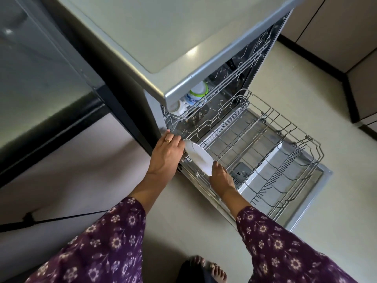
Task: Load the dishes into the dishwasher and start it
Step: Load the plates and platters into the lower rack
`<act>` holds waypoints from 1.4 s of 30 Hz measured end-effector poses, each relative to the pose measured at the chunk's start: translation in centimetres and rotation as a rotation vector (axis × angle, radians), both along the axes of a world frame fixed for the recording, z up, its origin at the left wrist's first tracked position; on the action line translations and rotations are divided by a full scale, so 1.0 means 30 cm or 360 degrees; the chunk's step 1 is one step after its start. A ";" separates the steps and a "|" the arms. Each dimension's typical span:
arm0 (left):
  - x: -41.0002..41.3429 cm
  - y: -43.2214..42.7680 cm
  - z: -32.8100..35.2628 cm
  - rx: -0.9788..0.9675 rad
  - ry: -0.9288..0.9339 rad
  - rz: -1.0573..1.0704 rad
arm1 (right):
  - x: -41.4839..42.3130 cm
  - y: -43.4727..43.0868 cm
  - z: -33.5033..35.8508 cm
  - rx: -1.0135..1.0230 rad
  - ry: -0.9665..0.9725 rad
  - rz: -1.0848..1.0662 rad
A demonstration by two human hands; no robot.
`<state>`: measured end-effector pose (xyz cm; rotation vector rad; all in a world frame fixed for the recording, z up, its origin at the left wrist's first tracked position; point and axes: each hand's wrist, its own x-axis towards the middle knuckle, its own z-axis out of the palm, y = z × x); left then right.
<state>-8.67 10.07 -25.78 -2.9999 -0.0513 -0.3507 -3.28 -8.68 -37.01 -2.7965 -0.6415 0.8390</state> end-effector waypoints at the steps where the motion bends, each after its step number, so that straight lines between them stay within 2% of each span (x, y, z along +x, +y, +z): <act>1: -0.001 -0.001 0.031 0.0011 0.0008 0.0019 | -0.002 0.003 0.032 0.0002 0.0014 -0.0020; 8: -0.076 -0.040 0.239 -0.0028 0.0162 0.0087 | -0.061 0.020 0.276 0.0008 -0.0019 -0.0046; 18: -0.313 -0.137 0.682 -0.0400 0.0039 0.0355 | -0.246 0.064 0.874 0.0275 -0.0186 0.0245; 21: -0.423 -0.139 0.846 -0.0458 -0.0113 0.0500 | -0.301 0.110 1.072 0.0458 -0.0224 0.0336; 27: -0.715 -0.065 1.037 -0.0420 -0.0434 0.1025 | -0.454 0.221 1.365 0.0950 -0.0443 0.0667; 30: -0.914 -0.039 1.110 -0.0406 -0.0573 0.1288 | -0.556 0.294 1.463 0.1165 -0.0440 0.0804; 36: -1.328 0.041 1.220 -0.0378 -0.0731 0.1798 | -0.821 0.494 1.594 0.1266 -0.0301 0.1212; 42: -1.719 0.128 1.246 -0.0362 -0.0894 0.2179 | -1.145 0.729 1.652 0.1221 -0.0182 0.1577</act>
